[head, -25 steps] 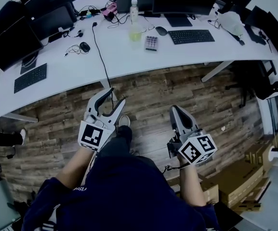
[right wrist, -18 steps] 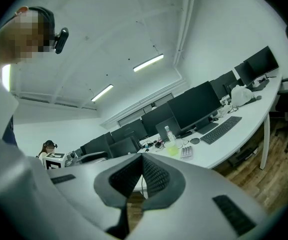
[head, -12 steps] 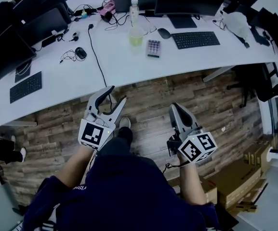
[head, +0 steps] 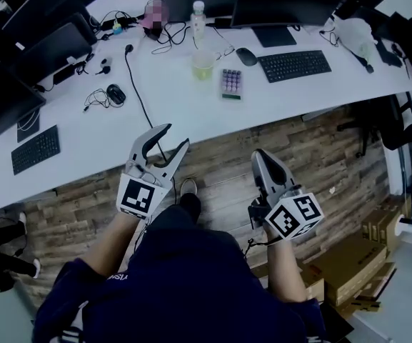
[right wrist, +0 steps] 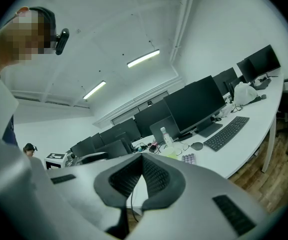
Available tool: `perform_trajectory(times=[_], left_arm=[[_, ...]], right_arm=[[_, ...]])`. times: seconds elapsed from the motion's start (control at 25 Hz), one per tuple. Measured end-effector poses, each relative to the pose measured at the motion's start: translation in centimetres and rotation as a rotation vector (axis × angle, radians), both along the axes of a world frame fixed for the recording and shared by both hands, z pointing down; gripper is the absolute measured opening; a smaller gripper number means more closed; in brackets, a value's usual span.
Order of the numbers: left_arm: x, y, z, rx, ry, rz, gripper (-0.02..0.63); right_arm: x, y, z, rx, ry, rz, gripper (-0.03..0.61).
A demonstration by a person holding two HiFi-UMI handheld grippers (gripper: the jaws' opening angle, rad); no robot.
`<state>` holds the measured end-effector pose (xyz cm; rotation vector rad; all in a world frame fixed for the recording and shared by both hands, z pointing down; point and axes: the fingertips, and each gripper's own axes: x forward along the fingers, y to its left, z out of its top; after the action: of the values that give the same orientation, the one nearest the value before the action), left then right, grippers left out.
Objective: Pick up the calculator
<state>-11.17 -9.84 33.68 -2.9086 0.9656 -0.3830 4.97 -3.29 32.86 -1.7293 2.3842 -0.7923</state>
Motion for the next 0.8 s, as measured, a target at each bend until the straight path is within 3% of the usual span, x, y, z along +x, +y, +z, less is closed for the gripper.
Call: perform_trajectory(times=[0.32,0.8], left_arm=[[0.0,-4.7,0.3,-0.002,0.0,0.041,0.206],[0.5,-7.9,0.4,0.01,-0.002,0.069,0.206]], right_arm=[[-0.6,-4.6,0.0,-0.002,0.004,0.028,0.005],[-0.3,-8.0,-0.7,0.01,0.016,0.047,0.005]])
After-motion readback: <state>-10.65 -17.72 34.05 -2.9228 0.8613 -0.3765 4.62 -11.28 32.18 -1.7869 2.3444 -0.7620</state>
